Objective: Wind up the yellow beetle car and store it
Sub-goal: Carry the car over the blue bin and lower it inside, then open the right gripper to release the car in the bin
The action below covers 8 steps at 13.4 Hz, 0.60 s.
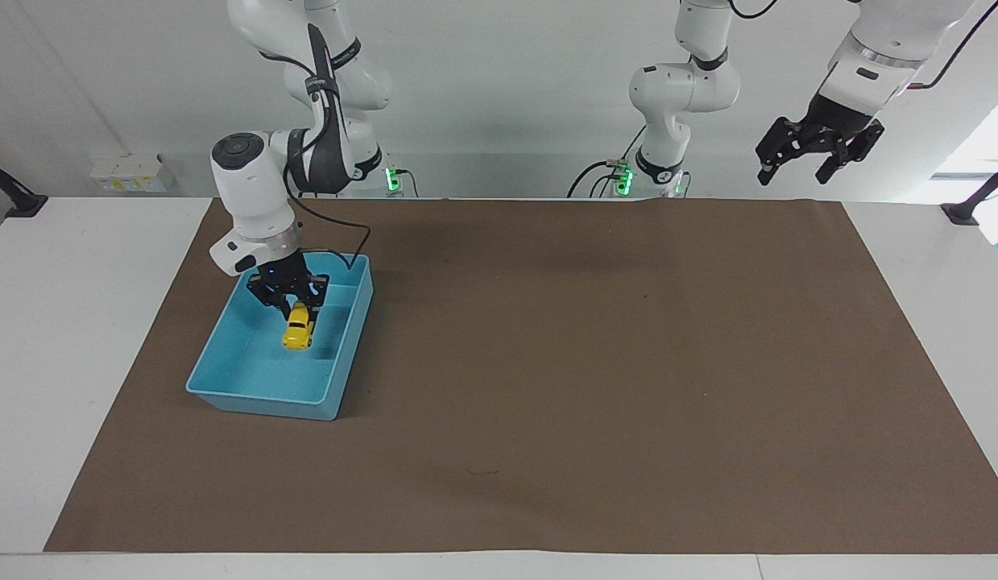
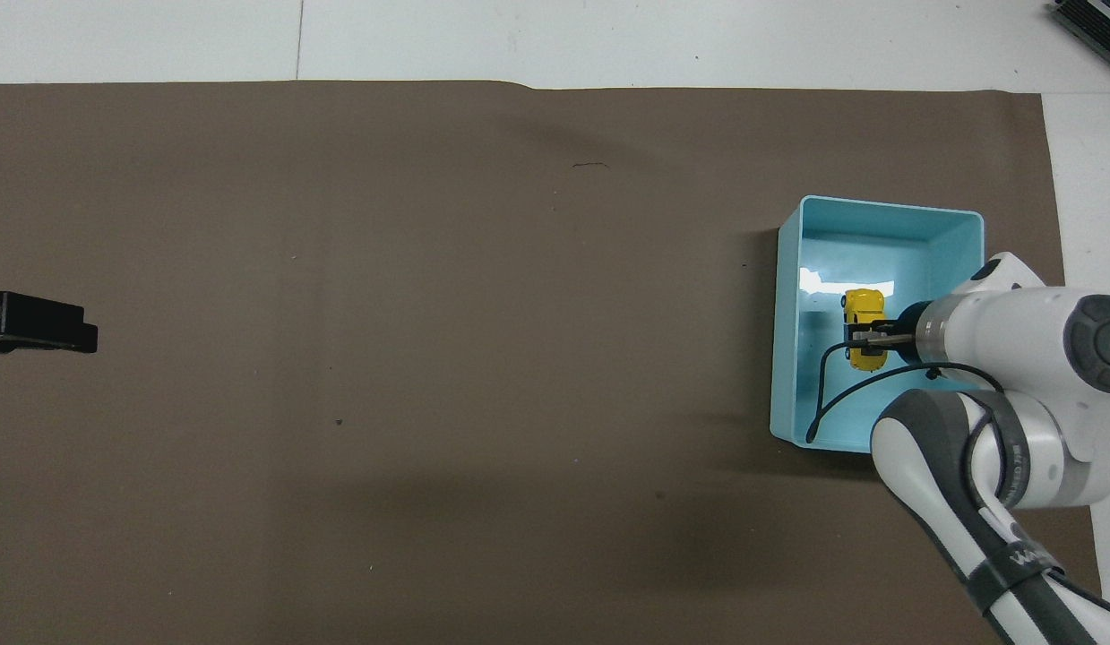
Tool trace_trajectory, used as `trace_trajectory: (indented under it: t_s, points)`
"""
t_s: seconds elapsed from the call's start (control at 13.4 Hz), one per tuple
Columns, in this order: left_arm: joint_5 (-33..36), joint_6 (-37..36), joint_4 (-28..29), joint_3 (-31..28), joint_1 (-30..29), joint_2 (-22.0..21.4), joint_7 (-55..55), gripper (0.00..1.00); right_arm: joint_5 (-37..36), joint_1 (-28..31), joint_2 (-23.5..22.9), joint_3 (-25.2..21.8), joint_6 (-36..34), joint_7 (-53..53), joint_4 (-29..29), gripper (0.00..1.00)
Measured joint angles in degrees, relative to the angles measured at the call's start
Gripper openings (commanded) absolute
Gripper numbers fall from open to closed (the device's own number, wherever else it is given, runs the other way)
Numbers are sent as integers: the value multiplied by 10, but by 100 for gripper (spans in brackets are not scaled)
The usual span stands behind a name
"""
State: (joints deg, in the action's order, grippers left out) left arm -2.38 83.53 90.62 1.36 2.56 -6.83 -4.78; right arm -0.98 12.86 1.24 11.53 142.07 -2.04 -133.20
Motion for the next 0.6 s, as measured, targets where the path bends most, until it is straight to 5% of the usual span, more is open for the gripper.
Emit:
trace_trajectory:
  t_s: [0.15, 0.22, 0.3, 0.6]
  points:
    - [0, 0, 0, -1, 0, 0, 0, 100, 5, 4, -2, 0, 56, -27, -46, 0]
    - [0, 0, 0, -1, 0, 0, 0, 100, 5, 3, -5, 0, 70, -36, -59, 55]
    - [0, 0, 0, -1, 0, 0, 0, 100, 6, 3, -8, 0, 77, -44, -65, 100]
    - [0, 0, 0, -1, 0, 0, 0, 100, 6, 3, -9, 0, 71, -47, -46, 100]
